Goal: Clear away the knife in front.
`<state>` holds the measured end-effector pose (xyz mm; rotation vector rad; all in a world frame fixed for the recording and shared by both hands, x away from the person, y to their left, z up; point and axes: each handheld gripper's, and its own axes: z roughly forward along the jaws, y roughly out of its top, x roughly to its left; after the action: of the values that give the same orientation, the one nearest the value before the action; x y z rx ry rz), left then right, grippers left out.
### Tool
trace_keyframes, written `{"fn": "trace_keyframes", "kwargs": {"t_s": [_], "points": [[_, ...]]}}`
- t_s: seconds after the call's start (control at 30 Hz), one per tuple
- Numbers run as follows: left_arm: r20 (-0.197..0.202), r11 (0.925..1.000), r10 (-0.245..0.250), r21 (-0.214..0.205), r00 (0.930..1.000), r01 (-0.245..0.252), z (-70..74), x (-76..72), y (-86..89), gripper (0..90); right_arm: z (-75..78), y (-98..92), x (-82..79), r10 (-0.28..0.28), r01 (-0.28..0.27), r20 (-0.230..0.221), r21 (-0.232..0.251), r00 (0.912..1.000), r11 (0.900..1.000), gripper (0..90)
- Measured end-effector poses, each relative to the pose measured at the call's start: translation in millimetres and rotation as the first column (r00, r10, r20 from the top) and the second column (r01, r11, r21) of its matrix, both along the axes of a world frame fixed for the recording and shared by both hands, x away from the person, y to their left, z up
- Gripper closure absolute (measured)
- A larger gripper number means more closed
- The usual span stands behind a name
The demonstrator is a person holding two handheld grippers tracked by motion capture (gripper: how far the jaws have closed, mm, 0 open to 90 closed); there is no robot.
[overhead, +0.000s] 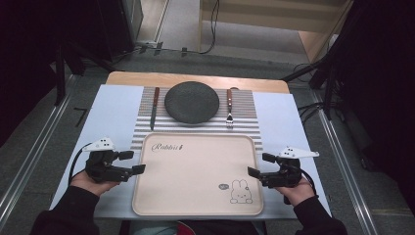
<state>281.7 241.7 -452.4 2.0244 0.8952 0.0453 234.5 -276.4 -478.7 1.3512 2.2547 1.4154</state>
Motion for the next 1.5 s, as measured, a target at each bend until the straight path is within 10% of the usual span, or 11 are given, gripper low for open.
{"fn": "trace_keyframes", "kwargs": {"t_s": [1.5], "points": [[-0.016,0.9988,0.046,0.015,0.9988,-0.046,1.7,2.6,1.3,23.8,-0.8,1.9,0.6,0.027,-0.027,0.0,-0.005,0.9996,0.9996,8.1]]}}
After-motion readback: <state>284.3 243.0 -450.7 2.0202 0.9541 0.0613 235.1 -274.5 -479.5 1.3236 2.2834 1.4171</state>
